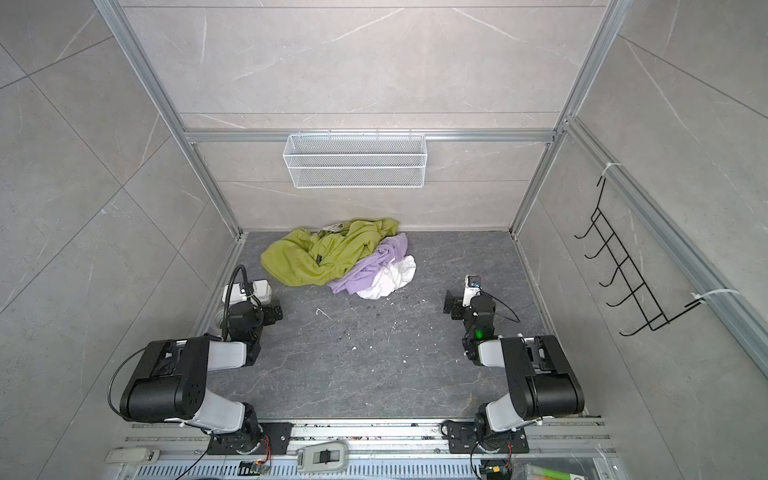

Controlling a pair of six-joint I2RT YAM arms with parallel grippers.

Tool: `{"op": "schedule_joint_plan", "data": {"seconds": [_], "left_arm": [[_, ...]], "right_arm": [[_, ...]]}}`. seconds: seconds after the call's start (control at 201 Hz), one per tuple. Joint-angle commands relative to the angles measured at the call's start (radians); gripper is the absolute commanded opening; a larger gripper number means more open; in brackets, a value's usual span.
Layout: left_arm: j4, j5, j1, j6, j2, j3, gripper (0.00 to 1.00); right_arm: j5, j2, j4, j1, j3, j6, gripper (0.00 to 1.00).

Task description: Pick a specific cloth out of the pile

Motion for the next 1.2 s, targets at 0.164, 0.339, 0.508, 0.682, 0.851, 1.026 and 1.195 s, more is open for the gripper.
{"op": "schedule_joint_plan", "data": {"seconds": [0.164, 0.339, 0.508, 0.682, 0.851, 1.026, 1.195], "left_arm": [[0.021, 0.002, -0.001, -0.003, -0.016, 0.012, 1.00], [0.020, 0.002, -0.002, -0.004, -0.014, 0.012, 1.00], [0.019, 0.001, -0.001, -0.003, -0.014, 0.012, 1.00], [0.020, 0.002, -0.002, -0.004, -0.014, 0.012, 1.00], [0.019, 0.002, -0.002, -0.003, -0.014, 0.012, 1.00], [0.019, 0.001, 0.000, -0.003, -0.014, 0.012, 1.00], [0.020, 0.002, -0.001, -0.004, -0.014, 0.012, 1.00]], "right_arm": [[-0.016, 0.008, 0.004, -0.003, 0.001, 0.007, 1.00], [-0.013, 0.005, 0.013, -0.004, -0.005, 0.002, 1.00], [-0.013, 0.005, 0.012, -0.004, -0.004, 0.003, 1.00], [-0.016, 0.004, 0.010, -0.005, -0.003, 0.006, 1.00], [-0.016, 0.006, 0.005, -0.005, 0.000, 0.007, 1.00], [-0.016, 0.008, 0.003, -0.005, 0.002, 0.002, 1.00], [-0.012, 0.009, 0.002, -0.005, 0.003, 0.001, 1.00]]}}
